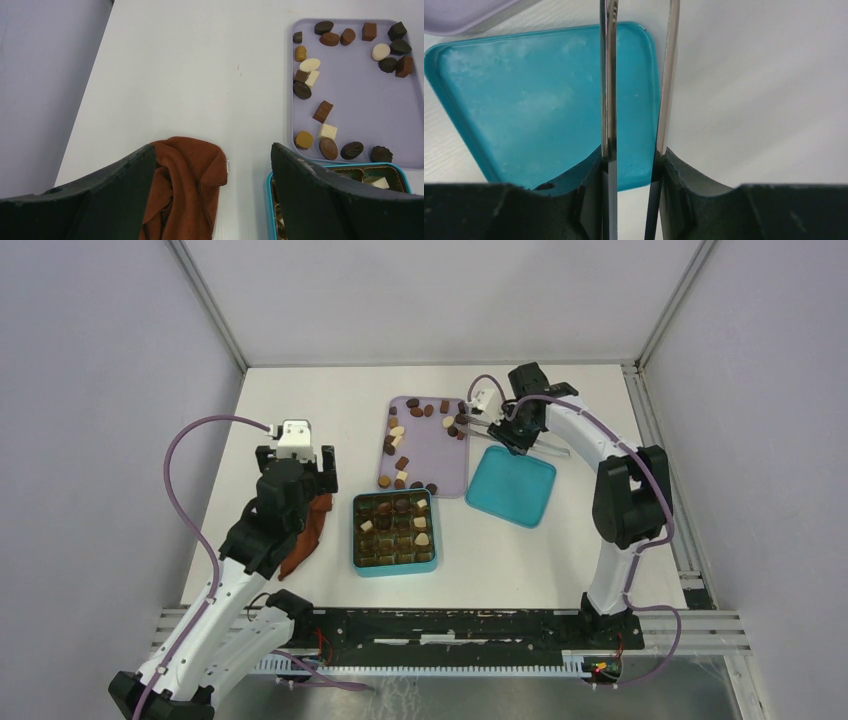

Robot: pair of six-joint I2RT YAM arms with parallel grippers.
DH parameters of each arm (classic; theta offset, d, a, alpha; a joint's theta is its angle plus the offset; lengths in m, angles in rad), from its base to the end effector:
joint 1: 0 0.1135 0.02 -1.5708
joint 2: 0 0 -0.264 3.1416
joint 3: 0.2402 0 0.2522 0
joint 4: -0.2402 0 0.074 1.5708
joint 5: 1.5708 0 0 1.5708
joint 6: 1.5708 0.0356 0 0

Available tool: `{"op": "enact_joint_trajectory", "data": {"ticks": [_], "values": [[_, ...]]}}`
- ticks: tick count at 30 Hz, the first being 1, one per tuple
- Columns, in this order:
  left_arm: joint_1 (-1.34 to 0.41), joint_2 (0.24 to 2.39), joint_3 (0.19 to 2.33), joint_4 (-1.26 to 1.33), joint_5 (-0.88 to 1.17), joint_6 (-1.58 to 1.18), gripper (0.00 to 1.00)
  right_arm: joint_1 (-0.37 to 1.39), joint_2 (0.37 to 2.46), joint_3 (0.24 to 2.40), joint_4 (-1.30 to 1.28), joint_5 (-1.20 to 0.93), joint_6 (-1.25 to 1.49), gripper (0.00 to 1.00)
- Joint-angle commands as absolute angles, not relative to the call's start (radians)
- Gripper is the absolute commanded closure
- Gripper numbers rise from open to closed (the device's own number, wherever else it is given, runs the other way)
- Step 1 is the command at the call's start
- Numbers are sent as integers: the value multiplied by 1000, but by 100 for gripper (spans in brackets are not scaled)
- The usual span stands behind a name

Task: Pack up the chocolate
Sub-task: Pick up the fake chocolate from the plate.

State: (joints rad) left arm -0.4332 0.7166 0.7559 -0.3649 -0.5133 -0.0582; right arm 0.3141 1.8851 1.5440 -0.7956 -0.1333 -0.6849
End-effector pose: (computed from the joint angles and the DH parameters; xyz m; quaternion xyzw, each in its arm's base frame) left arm 0.1551 -0.0525 0.3229 0.0010 0.7996 0.0628 0.5973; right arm 0.3775 0.1276 0.2400 -0.4793 0.8485 0.0243 0.2232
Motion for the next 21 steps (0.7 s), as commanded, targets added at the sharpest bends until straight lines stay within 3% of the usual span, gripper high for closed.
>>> {"op": "enact_joint_trajectory", "data": {"ticks": [1, 21], "values": [[-427, 703, 758, -327, -507, -46, 10, 319, 1916, 1628, -817, -114, -676, 58], [-427, 703, 758, -326, -505, -46, 10, 319, 2048, 1749, -862, -152, -667, 51]]}}
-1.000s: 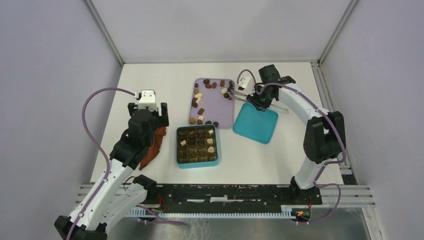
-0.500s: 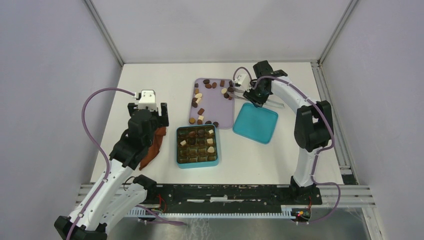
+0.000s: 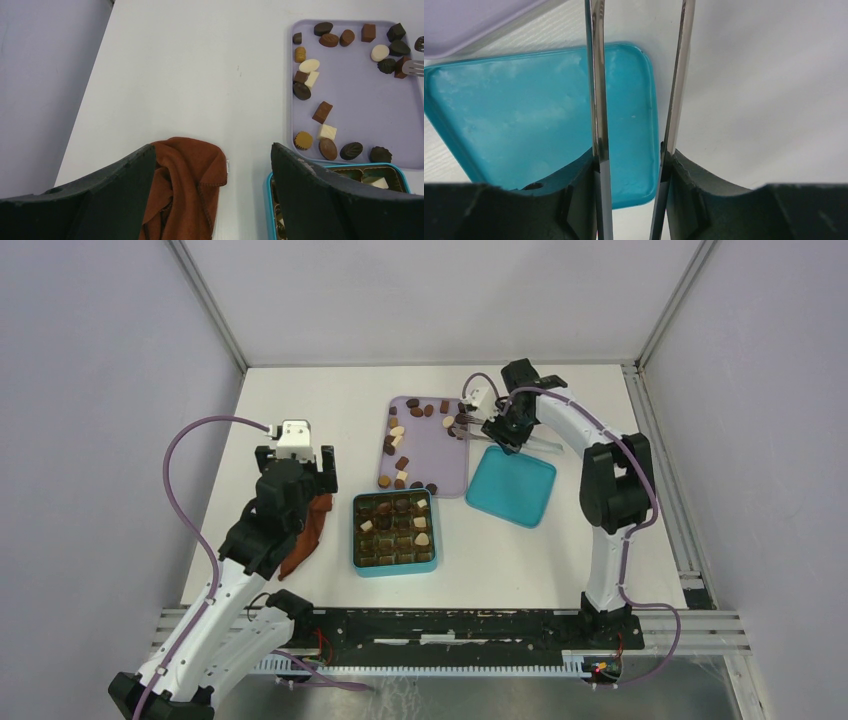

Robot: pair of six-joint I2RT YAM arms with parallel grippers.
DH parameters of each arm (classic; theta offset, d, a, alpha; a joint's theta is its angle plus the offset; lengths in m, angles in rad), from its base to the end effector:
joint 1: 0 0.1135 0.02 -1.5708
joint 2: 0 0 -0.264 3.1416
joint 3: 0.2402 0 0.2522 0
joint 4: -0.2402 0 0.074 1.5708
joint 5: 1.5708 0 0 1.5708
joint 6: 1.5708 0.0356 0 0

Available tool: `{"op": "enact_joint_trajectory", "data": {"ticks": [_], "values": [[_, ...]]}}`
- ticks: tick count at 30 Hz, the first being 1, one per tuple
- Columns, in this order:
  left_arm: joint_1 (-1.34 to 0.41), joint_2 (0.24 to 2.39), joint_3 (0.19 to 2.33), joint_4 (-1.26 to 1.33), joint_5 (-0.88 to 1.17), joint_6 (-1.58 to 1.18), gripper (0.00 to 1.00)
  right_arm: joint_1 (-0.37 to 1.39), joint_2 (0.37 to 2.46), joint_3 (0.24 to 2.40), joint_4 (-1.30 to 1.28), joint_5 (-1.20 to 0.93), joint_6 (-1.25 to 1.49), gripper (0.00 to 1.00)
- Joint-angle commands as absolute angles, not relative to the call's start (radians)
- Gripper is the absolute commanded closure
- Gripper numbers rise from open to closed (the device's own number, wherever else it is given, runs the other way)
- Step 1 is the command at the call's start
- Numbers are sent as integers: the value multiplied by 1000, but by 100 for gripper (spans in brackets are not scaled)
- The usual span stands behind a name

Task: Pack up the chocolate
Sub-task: Pick up the fake chocolate from the plate.

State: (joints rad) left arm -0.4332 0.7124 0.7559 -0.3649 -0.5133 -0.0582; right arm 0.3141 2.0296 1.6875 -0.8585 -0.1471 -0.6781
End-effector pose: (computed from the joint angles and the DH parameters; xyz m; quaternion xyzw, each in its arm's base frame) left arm 0.1543 -0.0521 0.3235 0.0004 0.7985 0.0621 0.5988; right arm 0.4048 0.1370 0.2227 -0.4785 0.8557 0.0378 0.1936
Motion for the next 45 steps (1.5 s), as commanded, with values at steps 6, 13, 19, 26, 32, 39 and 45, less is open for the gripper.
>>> {"op": "enact_joint_trajectory", "data": {"ticks": [6, 13, 19, 26, 32, 39, 45], "values": [[-426, 704, 758, -326, -505, -46, 10, 319, 2080, 1786, -876, -170, -661, 51], [-427, 704, 758, -326, -506, -46, 10, 318, 2108, 1811, -883, -160, -654, 50], [-427, 704, 758, -326, -506, -46, 10, 319, 2128, 1822, -901, -172, -651, 50], [-427, 704, 758, -326, -506, -46, 10, 318, 2126, 1815, -921, -209, -651, 52], [-427, 704, 758, -326, -505, -46, 10, 320, 2094, 1786, -917, -237, -653, 57], [-427, 704, 758, -326, -505, -46, 10, 320, 2118, 1793, -934, -223, -653, 53], [-426, 704, 758, -326, -505, -45, 10, 320, 2128, 1800, -938, -216, -652, 49]]}}
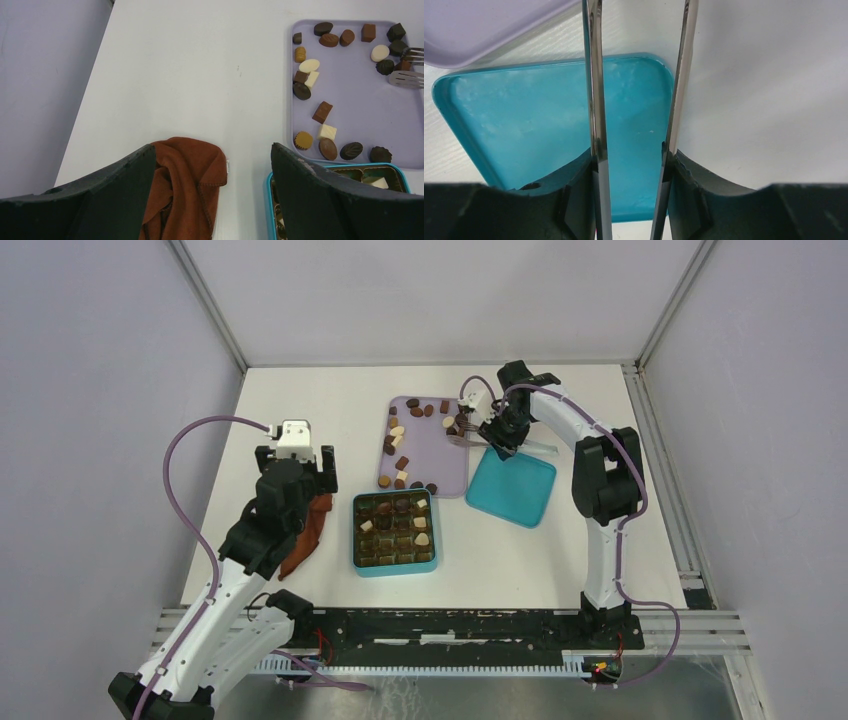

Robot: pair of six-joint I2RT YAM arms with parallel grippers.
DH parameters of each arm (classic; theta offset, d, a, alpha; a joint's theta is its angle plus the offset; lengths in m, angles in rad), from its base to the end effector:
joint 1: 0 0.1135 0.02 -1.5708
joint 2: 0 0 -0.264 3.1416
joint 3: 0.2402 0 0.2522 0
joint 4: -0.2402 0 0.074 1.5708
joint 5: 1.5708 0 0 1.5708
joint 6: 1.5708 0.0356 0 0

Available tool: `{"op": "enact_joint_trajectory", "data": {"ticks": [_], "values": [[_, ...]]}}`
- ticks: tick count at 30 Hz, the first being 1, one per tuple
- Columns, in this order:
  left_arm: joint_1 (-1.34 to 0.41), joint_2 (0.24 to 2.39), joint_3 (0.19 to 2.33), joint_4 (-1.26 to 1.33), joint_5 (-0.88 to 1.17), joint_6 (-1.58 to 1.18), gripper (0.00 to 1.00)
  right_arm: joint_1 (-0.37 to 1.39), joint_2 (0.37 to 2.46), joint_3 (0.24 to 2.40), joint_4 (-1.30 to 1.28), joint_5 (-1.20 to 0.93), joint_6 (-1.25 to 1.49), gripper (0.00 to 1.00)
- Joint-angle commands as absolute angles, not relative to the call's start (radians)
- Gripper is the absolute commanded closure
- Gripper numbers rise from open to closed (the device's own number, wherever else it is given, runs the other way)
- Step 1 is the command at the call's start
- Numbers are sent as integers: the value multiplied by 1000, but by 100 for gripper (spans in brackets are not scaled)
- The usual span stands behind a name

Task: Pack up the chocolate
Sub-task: Pick up the fake chocolate from the plate.

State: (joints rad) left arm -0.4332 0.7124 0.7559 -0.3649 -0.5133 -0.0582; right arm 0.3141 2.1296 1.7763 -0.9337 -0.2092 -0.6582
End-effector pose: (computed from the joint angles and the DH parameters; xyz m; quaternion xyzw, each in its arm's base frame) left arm 0.1543 -0.0521 0.3235 0.0004 0.7985 0.0621 0.5988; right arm 0.4172 0.1433 0.2044 -0.4731 0.8636 0.0777 0.1563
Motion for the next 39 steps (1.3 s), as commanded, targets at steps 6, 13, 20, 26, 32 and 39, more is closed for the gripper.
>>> {"op": "enact_joint_trajectory", "data": {"ticks": [6, 13, 20, 26, 32, 39], "values": [[-427, 706, 758, -326, -505, -46, 10, 320, 2119, 1800, -937, -226, -652, 61], [-426, 704, 758, -325, -503, -46, 10, 321, 2074, 1773, -926, -258, -654, 78], [-427, 703, 759, -325, -503, -46, 10, 320, 1988, 1681, -888, -296, -654, 83], [-427, 703, 758, -325, -503, -46, 10, 319, 1894, 1584, -843, -345, -659, 86], [-427, 695, 758, -328, -507, -46, 10, 319, 1805, 1502, -816, -454, -689, 88], [-427, 695, 758, -327, -512, -44, 10, 322, 1669, 1387, -799, -621, -751, 89]]}}
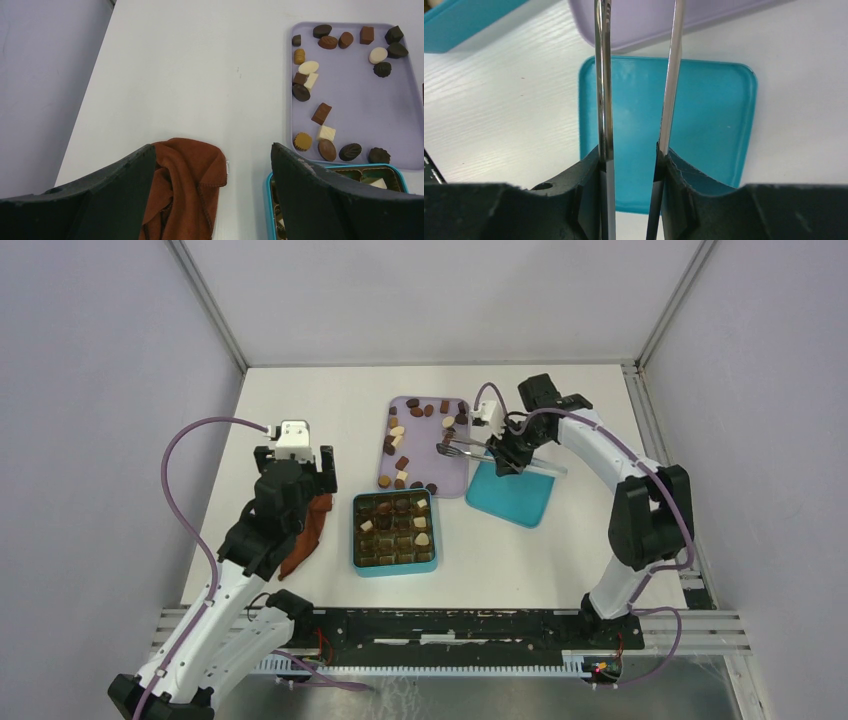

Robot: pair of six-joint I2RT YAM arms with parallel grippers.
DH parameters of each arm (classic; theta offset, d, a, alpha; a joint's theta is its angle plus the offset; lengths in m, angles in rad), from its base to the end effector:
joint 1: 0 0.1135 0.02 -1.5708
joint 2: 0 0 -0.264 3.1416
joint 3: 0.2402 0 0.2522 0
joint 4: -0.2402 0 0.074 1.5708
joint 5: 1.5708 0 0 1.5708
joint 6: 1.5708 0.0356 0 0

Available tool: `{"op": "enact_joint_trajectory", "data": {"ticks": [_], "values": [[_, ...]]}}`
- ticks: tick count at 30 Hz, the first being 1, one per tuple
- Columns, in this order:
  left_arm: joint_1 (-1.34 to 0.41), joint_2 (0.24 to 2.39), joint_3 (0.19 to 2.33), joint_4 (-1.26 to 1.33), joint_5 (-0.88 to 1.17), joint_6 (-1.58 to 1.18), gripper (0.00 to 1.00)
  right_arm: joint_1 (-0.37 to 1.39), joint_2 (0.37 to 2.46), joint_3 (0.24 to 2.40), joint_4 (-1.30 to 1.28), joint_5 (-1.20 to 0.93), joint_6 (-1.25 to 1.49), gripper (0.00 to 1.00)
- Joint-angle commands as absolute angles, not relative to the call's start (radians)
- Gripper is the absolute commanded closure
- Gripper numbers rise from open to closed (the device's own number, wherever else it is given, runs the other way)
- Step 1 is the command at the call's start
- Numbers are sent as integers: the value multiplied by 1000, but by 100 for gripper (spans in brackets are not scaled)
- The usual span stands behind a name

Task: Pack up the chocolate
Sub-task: Place the fake chocolate in the packing box.

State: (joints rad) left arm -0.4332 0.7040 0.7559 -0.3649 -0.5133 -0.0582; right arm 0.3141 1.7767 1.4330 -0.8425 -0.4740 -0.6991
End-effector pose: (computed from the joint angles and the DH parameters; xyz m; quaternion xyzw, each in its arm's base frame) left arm 0.1527 -0.0514 0.3247 -0.0009 0.7963 0.0607 0.6018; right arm 0.3416 0.1281 0.2479 -0.5022 0.8125 0.1907 0.2264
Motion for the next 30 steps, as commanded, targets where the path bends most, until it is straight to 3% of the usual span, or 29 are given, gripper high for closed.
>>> {"op": "enact_joint_trajectory", "data": {"ticks": [1, 13, 30], "values": [[-428, 696, 758, -328, -512, -44, 10, 323, 1646, 1367, -796, -638, -759, 89], [-427, 701, 756, -329, -520, -43, 10, 413, 1477, 1207, -808, -770, -930, 89], [-427, 685, 757, -327, -516, -41, 10, 634, 1559, 1192, -830, -587, -991, 87]]}}
